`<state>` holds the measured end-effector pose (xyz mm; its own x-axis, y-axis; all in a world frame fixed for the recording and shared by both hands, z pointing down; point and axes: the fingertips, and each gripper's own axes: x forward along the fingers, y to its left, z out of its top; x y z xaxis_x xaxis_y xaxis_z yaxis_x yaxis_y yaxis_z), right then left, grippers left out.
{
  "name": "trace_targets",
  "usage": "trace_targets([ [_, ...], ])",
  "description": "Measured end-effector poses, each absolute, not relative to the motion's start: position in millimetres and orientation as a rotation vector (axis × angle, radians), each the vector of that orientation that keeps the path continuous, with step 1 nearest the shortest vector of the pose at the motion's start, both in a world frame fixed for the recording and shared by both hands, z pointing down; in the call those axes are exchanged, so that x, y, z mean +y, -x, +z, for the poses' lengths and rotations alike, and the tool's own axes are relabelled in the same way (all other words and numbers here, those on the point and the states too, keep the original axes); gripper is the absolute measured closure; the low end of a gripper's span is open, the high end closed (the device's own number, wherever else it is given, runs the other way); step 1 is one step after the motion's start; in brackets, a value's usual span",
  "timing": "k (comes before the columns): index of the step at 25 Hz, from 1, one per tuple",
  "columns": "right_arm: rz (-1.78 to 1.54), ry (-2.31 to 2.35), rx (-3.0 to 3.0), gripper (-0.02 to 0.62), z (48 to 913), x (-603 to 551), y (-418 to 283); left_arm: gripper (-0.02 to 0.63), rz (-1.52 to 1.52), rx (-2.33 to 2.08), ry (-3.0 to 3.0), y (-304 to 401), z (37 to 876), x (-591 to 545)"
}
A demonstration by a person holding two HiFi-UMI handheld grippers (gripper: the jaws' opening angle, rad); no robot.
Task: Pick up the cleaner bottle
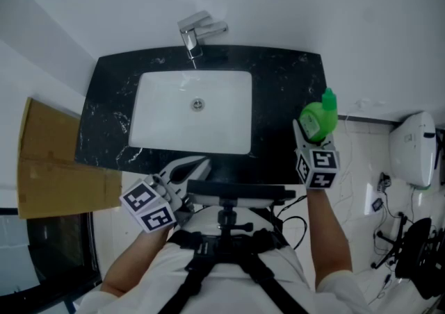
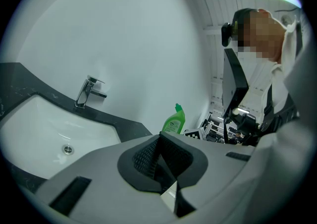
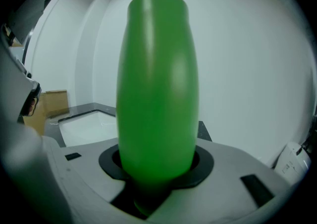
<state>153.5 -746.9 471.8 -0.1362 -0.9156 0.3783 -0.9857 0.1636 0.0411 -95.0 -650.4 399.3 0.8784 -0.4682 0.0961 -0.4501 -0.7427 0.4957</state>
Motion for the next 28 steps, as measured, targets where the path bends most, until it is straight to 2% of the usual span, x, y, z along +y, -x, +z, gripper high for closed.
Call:
trace_targets([
  [28, 0.292, -1.844, -2.093, 0.42, 440, -738, -159, 0.606, -0.088, -0.63, -2.537, 95, 397, -653],
])
